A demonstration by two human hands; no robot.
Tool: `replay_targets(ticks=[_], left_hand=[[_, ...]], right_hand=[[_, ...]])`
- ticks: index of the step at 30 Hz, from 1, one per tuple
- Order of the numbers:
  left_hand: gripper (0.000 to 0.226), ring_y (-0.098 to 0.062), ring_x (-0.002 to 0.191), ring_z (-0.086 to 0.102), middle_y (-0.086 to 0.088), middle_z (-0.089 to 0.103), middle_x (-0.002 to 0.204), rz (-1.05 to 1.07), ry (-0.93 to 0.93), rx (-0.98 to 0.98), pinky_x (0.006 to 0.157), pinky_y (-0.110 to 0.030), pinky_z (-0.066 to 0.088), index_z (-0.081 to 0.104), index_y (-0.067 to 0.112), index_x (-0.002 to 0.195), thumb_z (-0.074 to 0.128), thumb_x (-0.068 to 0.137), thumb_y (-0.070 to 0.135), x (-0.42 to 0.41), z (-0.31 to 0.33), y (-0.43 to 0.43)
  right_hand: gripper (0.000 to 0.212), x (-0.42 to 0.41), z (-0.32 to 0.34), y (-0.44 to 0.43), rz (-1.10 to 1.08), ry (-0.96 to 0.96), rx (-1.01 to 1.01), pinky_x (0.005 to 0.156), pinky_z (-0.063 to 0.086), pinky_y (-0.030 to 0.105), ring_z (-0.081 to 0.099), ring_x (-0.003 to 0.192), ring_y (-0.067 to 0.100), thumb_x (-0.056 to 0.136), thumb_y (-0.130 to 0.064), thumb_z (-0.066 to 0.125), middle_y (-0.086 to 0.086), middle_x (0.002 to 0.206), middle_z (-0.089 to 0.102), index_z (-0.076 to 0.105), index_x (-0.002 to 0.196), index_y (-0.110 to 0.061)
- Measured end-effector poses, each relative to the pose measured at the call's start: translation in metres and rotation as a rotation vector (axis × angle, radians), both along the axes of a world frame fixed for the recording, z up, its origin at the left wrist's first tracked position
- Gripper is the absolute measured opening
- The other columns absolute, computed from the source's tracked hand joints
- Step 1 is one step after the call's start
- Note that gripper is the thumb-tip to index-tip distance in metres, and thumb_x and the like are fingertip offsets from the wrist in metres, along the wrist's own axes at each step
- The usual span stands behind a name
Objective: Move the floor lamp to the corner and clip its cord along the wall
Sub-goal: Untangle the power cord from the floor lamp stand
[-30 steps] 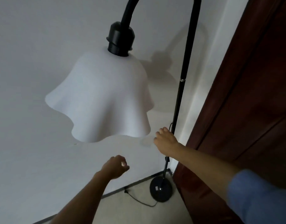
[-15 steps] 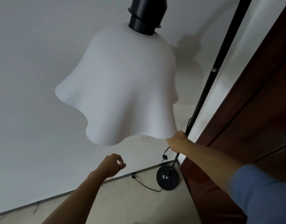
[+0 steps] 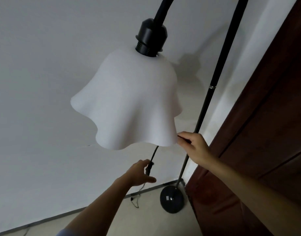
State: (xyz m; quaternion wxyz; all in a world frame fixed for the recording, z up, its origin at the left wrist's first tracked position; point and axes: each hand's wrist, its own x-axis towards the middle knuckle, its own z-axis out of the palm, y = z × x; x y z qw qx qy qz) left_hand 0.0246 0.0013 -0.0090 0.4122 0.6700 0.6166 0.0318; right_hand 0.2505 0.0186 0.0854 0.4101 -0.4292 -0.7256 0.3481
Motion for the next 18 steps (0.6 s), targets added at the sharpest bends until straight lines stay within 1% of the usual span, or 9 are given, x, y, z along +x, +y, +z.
replay_targets(ticks=[2,3,4,5,8,11,13,15,18], left_hand=[[0.028,-0.021,0.107,0.058,-0.006,0.064,0.114,-0.029,-0.032,-0.032,0.095,-0.033,0.043,0.065,0.019,0.108,0.068,0.081,0.028,0.011,-0.003,-0.003],[0.016,-0.019,0.091,0.061,-0.006,0.067,0.098,-0.019,-0.049,-0.058,0.086,-0.031,0.046,0.067,0.016,0.095,0.063,0.084,0.025,0.013,-0.006,-0.006],[0.012,-0.016,0.075,0.058,-0.004,0.065,0.084,0.005,-0.062,-0.083,0.075,-0.028,0.046,0.066,0.014,0.086,0.058,0.086,0.023,0.013,-0.007,-0.009],[0.017,-0.014,0.067,0.055,-0.003,0.064,0.077,0.033,-0.071,-0.101,0.069,-0.026,0.044,0.066,0.012,0.082,0.054,0.088,0.022,0.011,-0.009,-0.012],[0.034,-0.019,0.068,0.058,-0.005,0.065,0.072,0.077,-0.049,-0.102,0.071,-0.029,0.045,0.059,0.014,0.068,0.042,0.096,0.023,-0.003,-0.011,-0.02],[0.037,-0.022,0.066,0.051,-0.003,0.053,0.067,-0.004,0.15,0.04,0.07,-0.038,0.046,0.045,0.019,0.063,0.036,0.098,0.027,-0.016,-0.003,-0.026],[0.035,-0.023,0.068,0.05,-0.004,0.054,0.073,-0.023,0.223,0.138,0.068,-0.037,0.044,0.047,0.018,0.07,0.035,0.099,0.033,-0.021,0.004,-0.029],[0.032,-0.023,0.068,0.051,-0.005,0.056,0.076,-0.026,0.254,0.194,0.065,-0.034,0.041,0.048,0.017,0.076,0.034,0.099,0.035,-0.025,0.012,-0.03],[0.031,-0.024,0.067,0.051,-0.013,0.061,0.079,-0.044,0.284,0.232,0.065,-0.035,0.042,0.048,0.018,0.077,0.035,0.099,0.035,-0.03,0.022,-0.032]], right_hand=[[0.016,0.01,0.006,0.002,-0.073,0.159,0.018,0.059,0.039,0.007,0.055,0.058,-0.006,0.093,-0.027,0.059,-0.024,0.062,0.063,0.072,0.091,-0.034],[0.016,0.017,0.008,0.003,-0.122,0.222,0.017,0.056,0.038,0.01,0.051,0.053,-0.002,0.093,-0.024,0.059,-0.019,0.055,0.057,0.074,0.089,-0.027],[0.018,0.024,0.01,0.003,-0.176,0.282,0.001,0.052,0.036,0.015,0.043,0.049,0.002,0.095,-0.022,0.057,-0.015,0.049,0.049,0.074,0.086,-0.022],[0.021,0.033,0.01,0.003,-0.231,0.334,-0.021,0.049,0.033,0.02,0.038,0.047,0.007,0.097,-0.02,0.055,-0.012,0.048,0.042,0.073,0.085,-0.018],[0.027,0.064,0.003,0.002,-0.34,0.325,-0.138,0.048,0.032,0.023,0.034,0.045,0.007,0.098,-0.02,0.053,-0.01,0.047,0.036,0.071,0.079,-0.013],[0.029,0.087,-0.013,-0.008,-0.169,0.078,-0.361,0.055,0.035,0.031,0.04,0.046,0.01,0.085,-0.035,0.065,-0.004,0.048,0.043,0.072,0.073,-0.01],[0.033,0.092,-0.023,-0.018,-0.01,-0.159,-0.498,0.061,0.045,0.034,0.055,0.055,0.014,0.072,-0.042,0.077,0.002,0.059,0.059,0.073,0.087,-0.013],[0.064,0.092,-0.028,-0.026,0.068,-0.386,-0.594,0.078,0.054,0.04,0.068,0.076,0.022,0.06,-0.048,0.087,0.006,0.082,0.07,0.065,0.115,-0.023],[0.105,0.083,-0.031,-0.032,0.12,-0.728,-0.55,0.094,0.05,0.034,0.061,0.105,0.012,0.044,-0.066,0.081,-0.01,0.117,0.061,0.04,0.138,-0.043]])
